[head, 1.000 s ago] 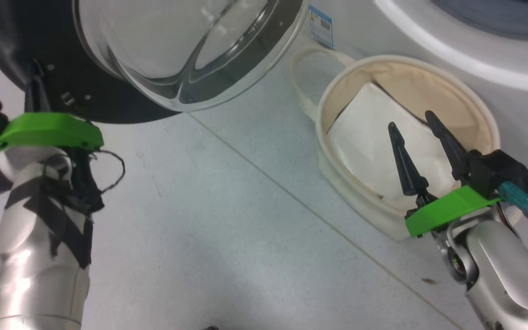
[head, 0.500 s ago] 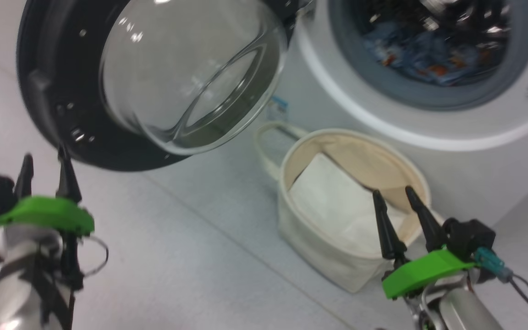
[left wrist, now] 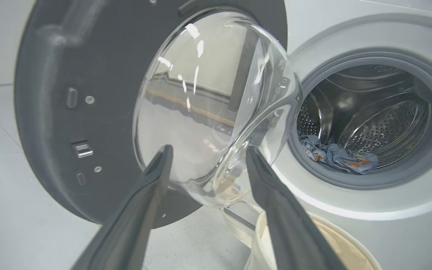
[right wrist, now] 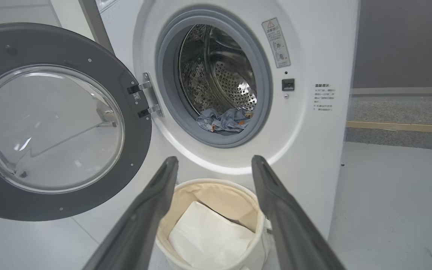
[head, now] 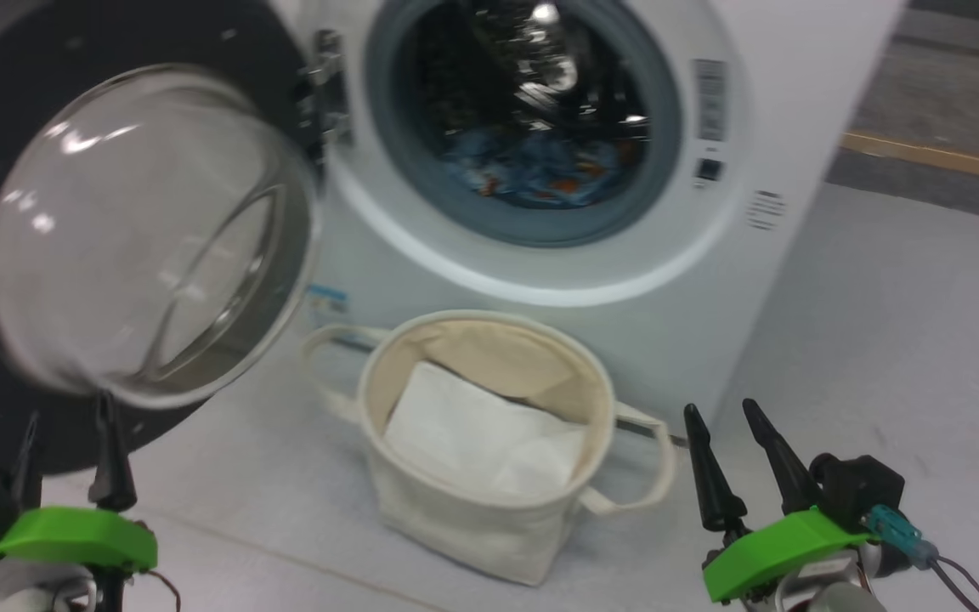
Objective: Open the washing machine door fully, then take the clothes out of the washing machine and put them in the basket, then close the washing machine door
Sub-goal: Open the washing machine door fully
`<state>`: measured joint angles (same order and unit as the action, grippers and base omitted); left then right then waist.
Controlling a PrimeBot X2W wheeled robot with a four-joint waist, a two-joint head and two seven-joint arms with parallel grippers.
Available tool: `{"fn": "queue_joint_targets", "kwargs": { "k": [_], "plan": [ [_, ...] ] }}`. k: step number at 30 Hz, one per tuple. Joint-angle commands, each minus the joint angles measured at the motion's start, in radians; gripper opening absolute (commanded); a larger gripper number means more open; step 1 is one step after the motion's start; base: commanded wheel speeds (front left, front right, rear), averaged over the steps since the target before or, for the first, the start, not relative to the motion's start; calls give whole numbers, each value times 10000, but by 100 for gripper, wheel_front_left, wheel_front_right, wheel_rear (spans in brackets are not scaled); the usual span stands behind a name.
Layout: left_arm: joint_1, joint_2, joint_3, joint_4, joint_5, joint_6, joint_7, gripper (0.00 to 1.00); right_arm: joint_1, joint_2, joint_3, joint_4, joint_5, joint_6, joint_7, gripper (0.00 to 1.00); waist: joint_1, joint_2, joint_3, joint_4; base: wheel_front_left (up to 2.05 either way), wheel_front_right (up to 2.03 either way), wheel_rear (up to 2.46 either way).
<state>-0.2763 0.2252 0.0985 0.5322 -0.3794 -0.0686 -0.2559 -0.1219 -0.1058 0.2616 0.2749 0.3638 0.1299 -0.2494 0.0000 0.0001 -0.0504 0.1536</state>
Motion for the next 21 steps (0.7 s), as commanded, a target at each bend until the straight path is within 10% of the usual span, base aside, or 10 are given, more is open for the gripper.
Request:
{"fn": "queue_joint_targets", "kwargs": {
  "k": [1,21],
  "plan": [
    [-273,346,398,-507,-35,-17,-59,100,-332,-59,154,-341,-55,8,-124,100,0,-1,-181,-1040,0,0,0],
    [1428,990,-621,-2636,-113,-398,1164,100,-712,-215,-220,-413,-175,8,-124,100,0,-1,-29,-3019,0,0,0]
  ]
}}
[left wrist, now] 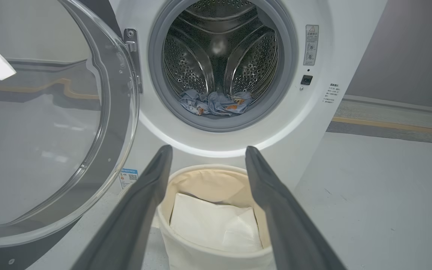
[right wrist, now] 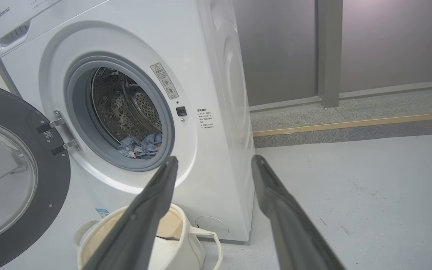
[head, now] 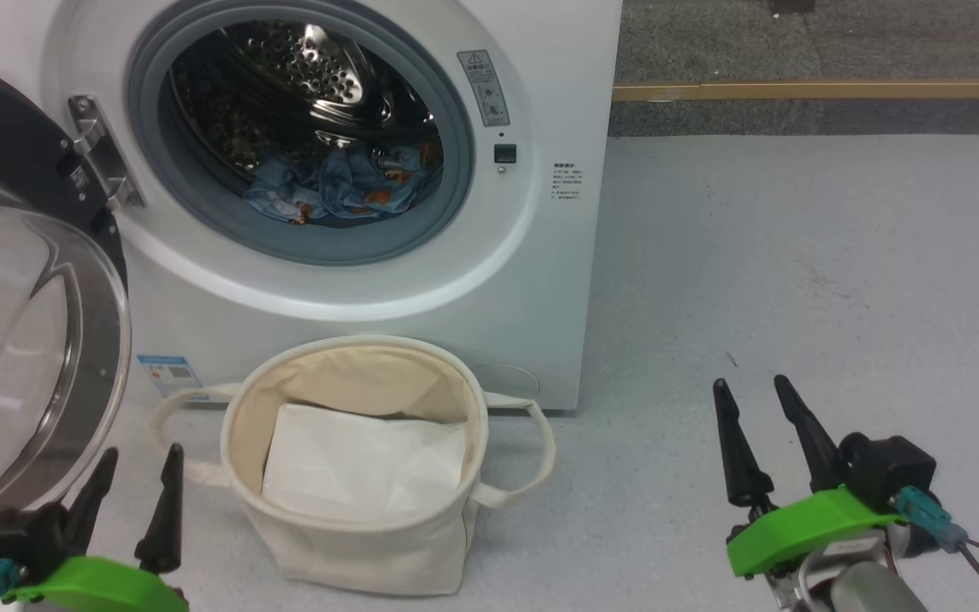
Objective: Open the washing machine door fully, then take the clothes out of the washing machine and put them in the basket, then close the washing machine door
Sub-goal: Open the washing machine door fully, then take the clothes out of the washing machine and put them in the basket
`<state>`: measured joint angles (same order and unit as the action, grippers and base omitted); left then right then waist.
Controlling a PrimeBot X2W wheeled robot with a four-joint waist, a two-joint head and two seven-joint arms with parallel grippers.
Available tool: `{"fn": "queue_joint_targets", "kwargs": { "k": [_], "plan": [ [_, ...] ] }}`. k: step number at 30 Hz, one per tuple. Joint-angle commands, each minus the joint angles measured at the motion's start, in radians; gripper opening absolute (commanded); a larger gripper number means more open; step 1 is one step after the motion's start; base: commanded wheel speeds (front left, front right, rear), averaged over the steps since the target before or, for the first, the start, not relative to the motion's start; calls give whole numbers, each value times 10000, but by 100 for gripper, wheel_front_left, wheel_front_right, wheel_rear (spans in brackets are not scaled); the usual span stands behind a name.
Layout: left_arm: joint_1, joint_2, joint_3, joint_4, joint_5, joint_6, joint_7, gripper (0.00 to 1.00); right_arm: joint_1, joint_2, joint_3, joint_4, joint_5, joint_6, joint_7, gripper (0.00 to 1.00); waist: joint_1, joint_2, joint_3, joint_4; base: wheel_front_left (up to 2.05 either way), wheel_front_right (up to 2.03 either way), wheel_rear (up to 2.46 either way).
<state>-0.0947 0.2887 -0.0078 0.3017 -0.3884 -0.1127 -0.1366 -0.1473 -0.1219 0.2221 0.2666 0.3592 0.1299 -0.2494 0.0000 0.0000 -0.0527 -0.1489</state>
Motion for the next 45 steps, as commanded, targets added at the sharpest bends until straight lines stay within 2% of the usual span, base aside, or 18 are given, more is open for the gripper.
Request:
{"fn": "queue_joint_targets", "kwargs": {
  "k": [1,11,24,45],
  "plan": [
    [-397,347,415,-339,-23,77,49,100,-452,-68,109,-322,-169,8,-124,100,0,0,-27,10,0,0,0],
    [-253,374,261,-415,-371,52,407,100,-423,10,-120,-382,-293,8,-124,100,0,0,-103,-125,0,0,0],
    [-337,704,161,-370,-495,-1,211,100,-547,28,-249,-494,-335,8,-124,100,0,0,137,-524,0,0,0],
    [-632,766,-232,-370,-626,-49,99,100,-595,37,-291,-471,-323,8,-124,100,0,0,247,-485,0,0,0]
  ]
}}
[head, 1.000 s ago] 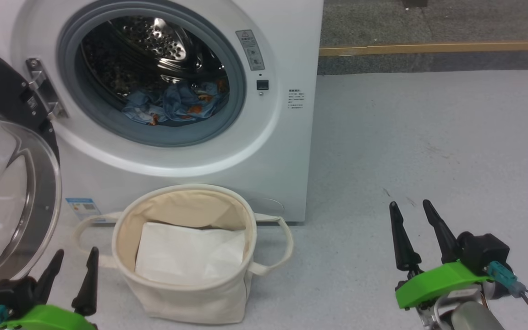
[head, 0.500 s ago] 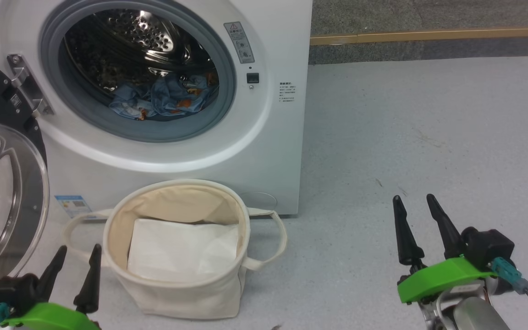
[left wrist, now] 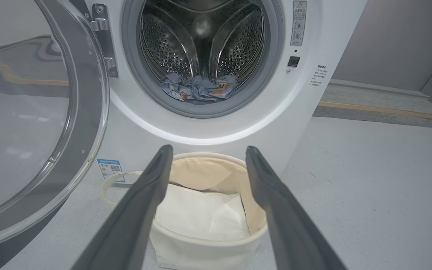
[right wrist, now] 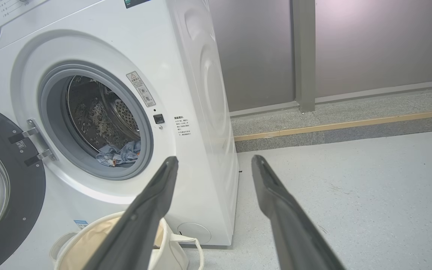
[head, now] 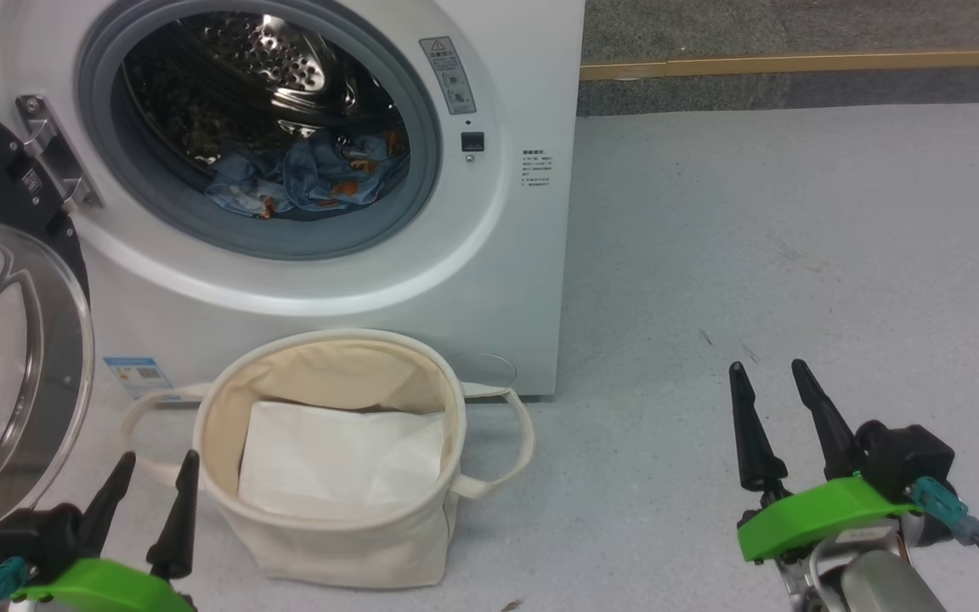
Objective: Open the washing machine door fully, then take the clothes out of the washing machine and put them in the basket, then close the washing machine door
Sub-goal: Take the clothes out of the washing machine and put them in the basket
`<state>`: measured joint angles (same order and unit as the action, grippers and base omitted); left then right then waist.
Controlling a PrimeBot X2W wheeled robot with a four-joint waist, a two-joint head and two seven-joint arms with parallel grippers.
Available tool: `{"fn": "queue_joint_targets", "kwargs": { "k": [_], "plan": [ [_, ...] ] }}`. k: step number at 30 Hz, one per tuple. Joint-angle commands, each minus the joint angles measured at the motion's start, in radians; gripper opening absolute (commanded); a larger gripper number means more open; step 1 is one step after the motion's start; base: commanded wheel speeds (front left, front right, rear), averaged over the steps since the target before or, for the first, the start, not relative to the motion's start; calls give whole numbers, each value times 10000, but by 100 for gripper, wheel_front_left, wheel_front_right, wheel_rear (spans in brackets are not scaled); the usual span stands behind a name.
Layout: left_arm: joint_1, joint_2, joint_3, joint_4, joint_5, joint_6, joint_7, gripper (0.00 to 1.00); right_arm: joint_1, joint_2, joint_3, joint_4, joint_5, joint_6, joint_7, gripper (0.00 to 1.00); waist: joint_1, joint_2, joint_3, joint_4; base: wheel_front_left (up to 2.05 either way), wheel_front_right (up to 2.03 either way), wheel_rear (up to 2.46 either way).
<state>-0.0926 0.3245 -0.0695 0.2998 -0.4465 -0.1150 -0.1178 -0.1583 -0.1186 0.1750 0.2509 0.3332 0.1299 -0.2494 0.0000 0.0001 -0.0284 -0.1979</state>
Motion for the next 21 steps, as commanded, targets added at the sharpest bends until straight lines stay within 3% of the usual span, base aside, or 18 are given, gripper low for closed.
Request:
{"fn": "queue_joint_targets", "kwargs": {
  "k": [1,11,21],
  "plan": [
    [-672,419,357,-370,-44,-29,-86,100,-493,0,181,-316,-62,8,-124,100,0,-1,9,12,0,0,0],
    [-781,451,398,-613,-396,-48,-153,100,-485,25,172,-272,-104,8,-124,100,0,-1,71,32,11,-5,-6],
    [-867,620,167,-809,-644,-92,-38,100,-494,27,162,-231,-111,8,-124,100,0,-1,174,120,142,-85,-57]
  ]
}}
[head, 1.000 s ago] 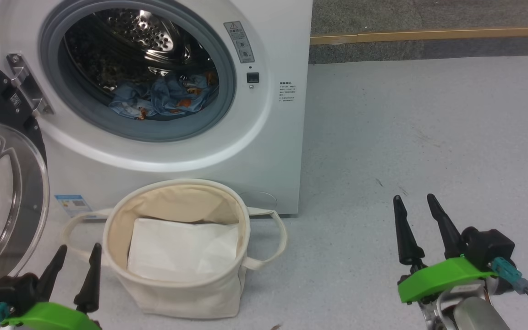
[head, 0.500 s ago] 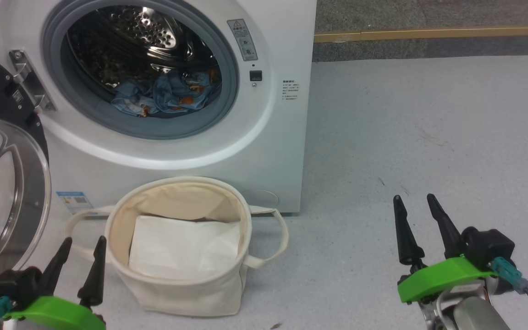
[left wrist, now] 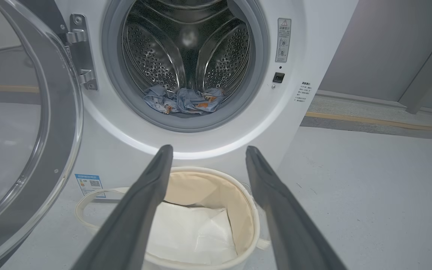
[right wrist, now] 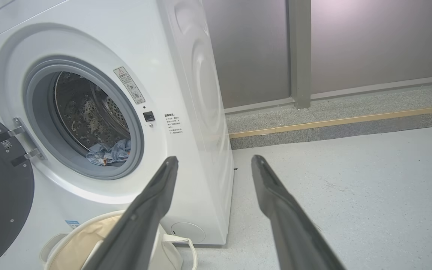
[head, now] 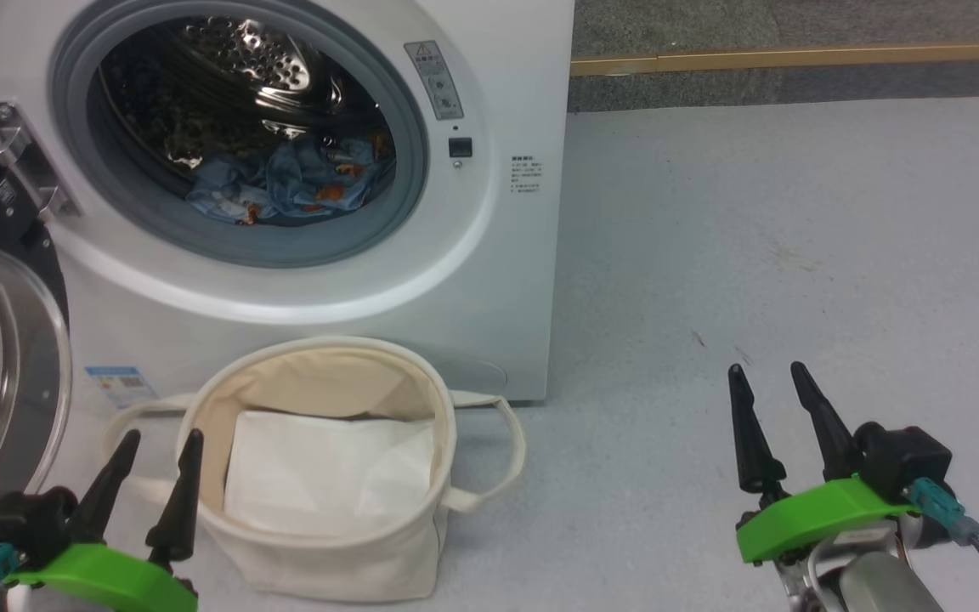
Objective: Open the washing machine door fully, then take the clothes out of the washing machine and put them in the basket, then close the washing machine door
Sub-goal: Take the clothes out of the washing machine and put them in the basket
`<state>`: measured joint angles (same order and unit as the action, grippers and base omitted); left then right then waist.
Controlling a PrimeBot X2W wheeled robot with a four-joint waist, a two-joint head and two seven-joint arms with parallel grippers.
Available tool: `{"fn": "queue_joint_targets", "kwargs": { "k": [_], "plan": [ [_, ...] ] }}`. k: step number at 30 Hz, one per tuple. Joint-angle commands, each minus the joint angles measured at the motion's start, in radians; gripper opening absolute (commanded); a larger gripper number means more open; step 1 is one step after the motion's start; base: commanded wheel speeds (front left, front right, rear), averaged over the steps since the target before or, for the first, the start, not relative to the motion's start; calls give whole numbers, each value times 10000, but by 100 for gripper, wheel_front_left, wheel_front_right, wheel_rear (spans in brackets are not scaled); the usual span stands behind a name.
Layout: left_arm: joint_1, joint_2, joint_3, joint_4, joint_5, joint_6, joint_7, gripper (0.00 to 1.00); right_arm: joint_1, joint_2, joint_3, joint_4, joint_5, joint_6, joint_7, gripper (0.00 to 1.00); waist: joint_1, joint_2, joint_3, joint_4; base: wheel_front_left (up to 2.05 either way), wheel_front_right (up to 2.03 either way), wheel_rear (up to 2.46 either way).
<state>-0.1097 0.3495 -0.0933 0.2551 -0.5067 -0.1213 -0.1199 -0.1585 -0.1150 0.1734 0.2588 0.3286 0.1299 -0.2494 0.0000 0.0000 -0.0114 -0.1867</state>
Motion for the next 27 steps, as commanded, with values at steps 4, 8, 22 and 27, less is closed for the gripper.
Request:
{"fn": "queue_joint_targets", "kwargs": {
  "k": [4,8,22,27],
  "plan": [
    [-779,408,362,-316,-94,-23,31,100,-513,-8,218,-310,-58,8,-124,100,0,0,54,33,221,-186,-35],
    [-857,432,417,-229,-146,48,16,100,-512,-18,222,-320,-53,8,-124,100,0,0,123,50,220,-206,-14],
    [-1034,185,289,204,-126,389,-281,100,-549,18,201,-390,-67,8,-124,100,0,0,329,117,124,-123,-1],
    [-1197,203,211,536,47,564,-368,100,-610,39,232,-400,-71,8,-124,100,0,0,371,96,7,-7,0]
  ]
}}
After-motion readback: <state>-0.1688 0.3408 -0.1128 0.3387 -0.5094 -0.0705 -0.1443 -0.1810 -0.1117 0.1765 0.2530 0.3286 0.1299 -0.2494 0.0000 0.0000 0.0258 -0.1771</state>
